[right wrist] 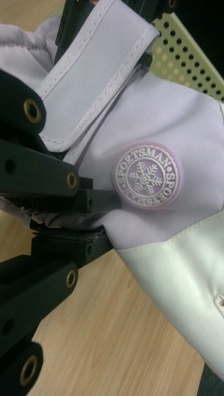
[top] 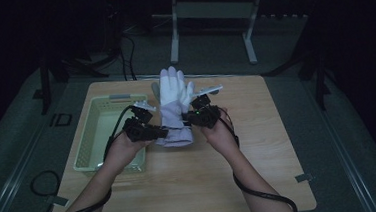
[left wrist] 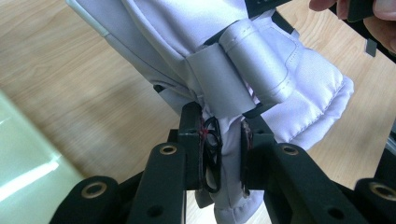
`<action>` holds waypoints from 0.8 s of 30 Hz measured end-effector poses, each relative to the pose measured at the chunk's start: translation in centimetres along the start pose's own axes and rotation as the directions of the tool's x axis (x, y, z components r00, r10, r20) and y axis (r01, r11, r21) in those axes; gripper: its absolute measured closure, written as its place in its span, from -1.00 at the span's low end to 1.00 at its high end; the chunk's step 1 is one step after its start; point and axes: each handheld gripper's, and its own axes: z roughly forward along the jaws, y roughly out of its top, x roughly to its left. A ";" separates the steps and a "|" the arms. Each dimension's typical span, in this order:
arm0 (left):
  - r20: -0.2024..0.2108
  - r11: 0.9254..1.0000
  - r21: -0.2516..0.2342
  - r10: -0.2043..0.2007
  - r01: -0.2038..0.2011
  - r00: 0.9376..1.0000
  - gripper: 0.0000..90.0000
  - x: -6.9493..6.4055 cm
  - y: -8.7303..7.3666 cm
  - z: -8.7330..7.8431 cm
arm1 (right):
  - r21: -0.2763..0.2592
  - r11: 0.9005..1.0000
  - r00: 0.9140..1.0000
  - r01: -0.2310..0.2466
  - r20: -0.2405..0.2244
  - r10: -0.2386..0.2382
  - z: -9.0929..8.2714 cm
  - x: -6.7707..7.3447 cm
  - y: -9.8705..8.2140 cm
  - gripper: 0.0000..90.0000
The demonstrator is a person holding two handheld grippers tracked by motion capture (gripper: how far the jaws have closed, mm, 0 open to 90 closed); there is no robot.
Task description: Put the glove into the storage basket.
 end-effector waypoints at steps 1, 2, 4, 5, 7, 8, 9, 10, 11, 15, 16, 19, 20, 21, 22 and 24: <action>0.000 1.000 0.002 0.000 0.000 1.000 0.67 0.1 -0.1 -0.2 | -0.002 1.000 1.000 0.001 -0.005 -0.001 0.2 0.4 0.2 0.81; -0.009 1.000 -0.001 -0.001 0.001 1.000 0.67 0.3 -0.2 -0.5 | 0.000 1.000 1.000 0.005 -0.006 -0.005 0.3 0.6 0.4 0.81; -0.011 1.000 0.004 -0.001 0.001 1.000 0.66 0.6 -0.5 -1.1 | 0.001 1.000 1.000 0.011 -0.008 -0.011 0.6 1.1 0.7 0.81; -0.013 1.000 0.002 -0.004 0.004 1.000 0.66 0.8 -0.6 -1.3 | 0.001 1.000 1.000 0.011 -0.014 -0.011 0.8 1.5 0.9 0.81; -0.017 1.000 0.005 -0.005 0.005 1.000 0.66 1.1 -0.8 -1.8 | -0.002 1.000 1.000 0.016 -0.020 -0.016 1.1 1.9 1.2 0.81; -0.021 1.000 0.007 -0.007 0.007 1.000 0.67 1.2 -1.0 -2.0 | 0.002 1.000 1.000 0.020 -0.022 -0.020 1.2 2.1 1.3 0.81; -0.020 1.000 0.009 -0.009 0.009 1.000 0.66 1.3 -1.0 -2.2 | -0.001 1.000 0.999 0.024 -0.023 -0.024 1.4 2.4 1.4 0.81; -0.025 1.000 0.007 -0.011 0.011 1.000 0.66 1.5 -1.1 -2.4 | 0.000 1.000 0.999 0.023 -0.025 -0.023 1.5 2.6 1.5 0.81; -0.026 1.000 0.011 -0.013 0.013 1.000 0.66 1.6 -1.3 -2.6 | 0.002 1.000 0.999 0.023 -0.027 -0.023 1.6 2.8 1.7 0.81; -0.035 1.000 0.019 -0.015 0.016 0.999 0.66 2.2 -1.8 -3.5 | 0.004 1.000 0.999 0.030 -0.036 -0.029 2.3 3.7 2.1 0.81; -0.037 1.000 0.019 -0.018 0.019 0.999 0.66 2.4 -1.9 -3.7 | 0.005 0.999 0.999 0.034 -0.040 -0.033 2.5 3.9 2.3 0.81; -0.048 1.000 0.015 -0.008 0.009 0.999 0.66 2.9 -2.5 -4.6 | 0.003 0.999 0.998 0.039 -0.051 -0.039 3.0 4.8 2.7 0.81; -0.049 1.000 0.012 -0.011 0.011 0.999 0.66 3.0 -2.6 -4.8 | 0.000 0.999 0.998 0.040 -0.054 -0.040 3.2 5.0 2.8 0.81; -0.048 1.000 0.013 -0.012 0.013 0.999 0.66 3.3 -2.9 -5.1 | -0.002 0.999 0.998 0.040 -0.056 -0.040 3.3 5.3 2.9 0.81; -0.052 1.000 0.014 -0.012 0.013 0.999 0.66 3.4 -3.0 -5.3 | -0.002 0.999 0.997 0.042 -0.060 -0.042 3.5 5.6 3.1 0.81; -0.057 1.000 0.019 -0.017 0.018 0.998 0.66 3.7 -3.4 -5.9 | -0.002 0.999 0.997 0.048 -0.066 -0.048 3.8 6.2 3.3 0.81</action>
